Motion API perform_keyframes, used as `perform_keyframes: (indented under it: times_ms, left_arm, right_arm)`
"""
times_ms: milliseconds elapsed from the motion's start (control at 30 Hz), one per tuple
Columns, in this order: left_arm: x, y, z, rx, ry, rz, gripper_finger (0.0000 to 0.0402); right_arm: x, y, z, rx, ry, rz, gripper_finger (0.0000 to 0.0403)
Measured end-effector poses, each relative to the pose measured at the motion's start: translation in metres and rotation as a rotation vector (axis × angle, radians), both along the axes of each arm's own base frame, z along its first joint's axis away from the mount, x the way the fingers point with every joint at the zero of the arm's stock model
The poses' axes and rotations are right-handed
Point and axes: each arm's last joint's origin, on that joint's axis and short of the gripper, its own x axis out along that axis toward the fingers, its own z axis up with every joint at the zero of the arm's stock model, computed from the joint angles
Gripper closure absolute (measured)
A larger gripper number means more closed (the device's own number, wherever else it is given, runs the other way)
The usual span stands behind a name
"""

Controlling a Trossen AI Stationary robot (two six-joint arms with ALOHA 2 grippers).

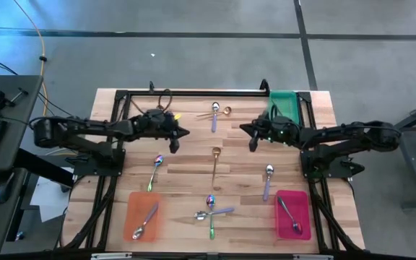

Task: Sort silverware by color (type)
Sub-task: Put the blue spoon into the red bin

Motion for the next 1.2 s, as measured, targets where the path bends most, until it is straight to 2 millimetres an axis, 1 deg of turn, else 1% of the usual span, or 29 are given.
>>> perform_keyframes:
  times_ms: [200,400,500,600,733,867,1100,1200]
  left_arm:
    - [0.035,0.012,-0.012,-0.013,0.092,-0.013,0.0385]
    - [0.072,0.025,-0.015,0.031,0.146,-0.053,0.0354]
    - [0.085,0.029,-0.013,0.039,0.191,-0.07,0.0337]
    - [0.093,0.032,-0.011,0.041,0.225,-0.082,0.032]
    - [0.096,0.033,-0.01,0.04,0.246,-0.088,0.0303]
    - [0.092,0.033,-0.012,0.037,0.301,-0.102,0.0298]
    - [0.073,0.028,-0.027,0.11,0.569,-0.237,0.0317]
    - [0.065,0.026,-0.031,0.13,0.675,-0.25,0.0326]
  right_arm:
    - [0.002,0.009,0.001,-0.01,-0.003,0.039,0.0403]
    - [0.004,0.014,0.0,-0.011,-0.002,0.064,0.0403]
    - [0.004,0.017,0.0,-0.01,0.003,0.076,0.0403]
    - [0.005,0.019,0.0,-0.009,0.007,0.086,0.0403]
    - [0.005,0.022,-0.001,-0.008,0.014,0.1,0.0403]
    - [0.005,0.023,-0.001,-0.008,0.014,0.106,0.0403]
    - [0.004,0.023,-0.003,-0.002,0.039,0.105,0.0403]
    - [0.004,0.023,-0.004,0.004,0.045,0.104,0.0403]
